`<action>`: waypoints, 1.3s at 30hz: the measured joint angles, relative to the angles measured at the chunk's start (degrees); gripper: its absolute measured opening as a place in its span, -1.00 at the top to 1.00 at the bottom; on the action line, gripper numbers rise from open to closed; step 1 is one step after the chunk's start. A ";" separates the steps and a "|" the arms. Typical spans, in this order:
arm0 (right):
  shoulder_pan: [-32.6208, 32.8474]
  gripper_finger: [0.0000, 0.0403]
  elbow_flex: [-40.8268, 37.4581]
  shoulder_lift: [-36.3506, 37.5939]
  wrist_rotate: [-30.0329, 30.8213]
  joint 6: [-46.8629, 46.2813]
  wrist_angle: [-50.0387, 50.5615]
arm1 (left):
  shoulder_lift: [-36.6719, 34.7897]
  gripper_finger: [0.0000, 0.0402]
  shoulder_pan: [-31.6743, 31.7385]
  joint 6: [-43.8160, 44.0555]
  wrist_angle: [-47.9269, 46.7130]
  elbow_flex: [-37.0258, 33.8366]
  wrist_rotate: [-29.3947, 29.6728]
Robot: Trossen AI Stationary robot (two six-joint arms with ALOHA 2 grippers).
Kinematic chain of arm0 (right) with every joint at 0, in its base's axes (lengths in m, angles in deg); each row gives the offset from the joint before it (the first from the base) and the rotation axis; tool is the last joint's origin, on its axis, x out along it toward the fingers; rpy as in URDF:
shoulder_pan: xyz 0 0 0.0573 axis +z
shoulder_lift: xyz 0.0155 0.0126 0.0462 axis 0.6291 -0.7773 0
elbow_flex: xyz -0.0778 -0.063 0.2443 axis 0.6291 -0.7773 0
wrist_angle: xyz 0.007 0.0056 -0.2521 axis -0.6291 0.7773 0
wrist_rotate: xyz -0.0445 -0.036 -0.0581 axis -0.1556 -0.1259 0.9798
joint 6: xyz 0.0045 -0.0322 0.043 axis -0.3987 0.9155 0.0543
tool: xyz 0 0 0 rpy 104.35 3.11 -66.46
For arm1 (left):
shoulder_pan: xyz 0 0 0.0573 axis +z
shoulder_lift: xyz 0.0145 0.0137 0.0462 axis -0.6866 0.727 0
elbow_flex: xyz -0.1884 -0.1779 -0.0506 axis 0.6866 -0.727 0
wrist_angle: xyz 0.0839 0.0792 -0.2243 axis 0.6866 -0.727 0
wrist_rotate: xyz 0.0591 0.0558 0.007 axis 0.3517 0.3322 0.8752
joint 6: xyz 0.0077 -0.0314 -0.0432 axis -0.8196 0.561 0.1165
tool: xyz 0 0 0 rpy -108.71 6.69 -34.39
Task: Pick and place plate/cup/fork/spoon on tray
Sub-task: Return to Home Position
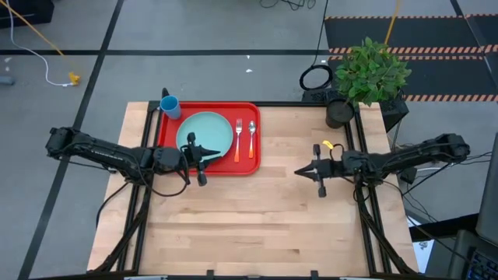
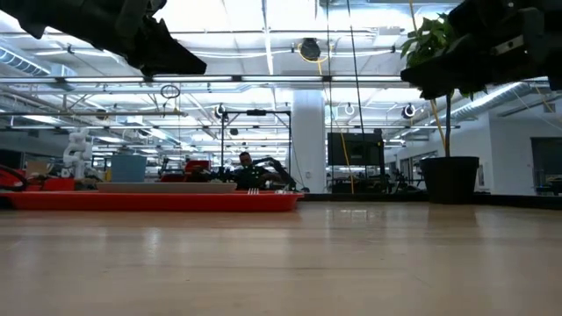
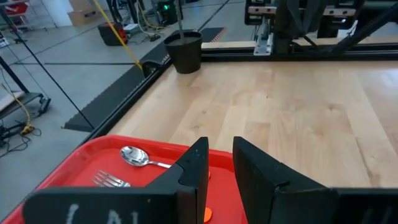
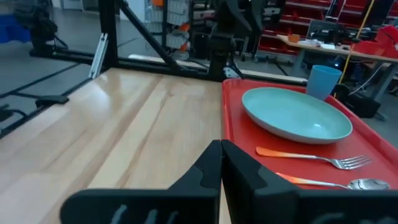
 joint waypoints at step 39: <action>0.00 1.00 -10.76 33.85 0.20 0.28 15.58 | 0.02 0.62 -0.19 -1.16 -2.21 -0.22 -0.05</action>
